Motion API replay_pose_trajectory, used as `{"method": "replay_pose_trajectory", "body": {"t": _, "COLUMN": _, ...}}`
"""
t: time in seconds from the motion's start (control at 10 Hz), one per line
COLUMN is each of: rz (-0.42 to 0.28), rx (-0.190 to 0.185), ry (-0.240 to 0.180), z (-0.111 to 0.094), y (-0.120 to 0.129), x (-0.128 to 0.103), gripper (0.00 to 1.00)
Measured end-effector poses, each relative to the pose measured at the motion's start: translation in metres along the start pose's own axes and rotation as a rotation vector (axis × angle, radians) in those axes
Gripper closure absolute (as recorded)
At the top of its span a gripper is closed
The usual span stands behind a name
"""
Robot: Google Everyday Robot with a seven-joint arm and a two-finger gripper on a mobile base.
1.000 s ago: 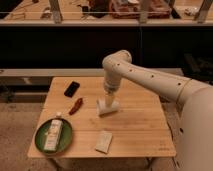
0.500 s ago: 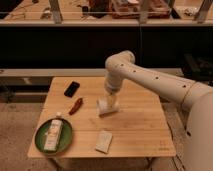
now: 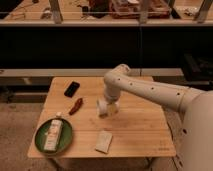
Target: Pick up the ceramic cup
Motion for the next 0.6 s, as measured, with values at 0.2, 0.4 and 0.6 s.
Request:
{"method": "replay_pose_trajectory", "body": {"t": 0.2, "rz": 0.019, "rx": 0.002, "ry": -0.028, "z": 0.006, "y": -0.007, "x": 0.007, "gripper": 0.2}}
{"method": "replay_pose_trajectory", "body": {"t": 0.4, "rz": 0.034, "rx": -0.004, "ry": -0.063, "z": 0.012, "y": -0.011, "x": 0.011, "gripper": 0.2}}
{"method": "replay_pose_trajectory", "body": {"t": 0.6, "rz": 0.041, "rx": -0.013, "ry": -0.09, "z": 0.017, "y": -0.012, "x": 0.01, "gripper": 0.2}}
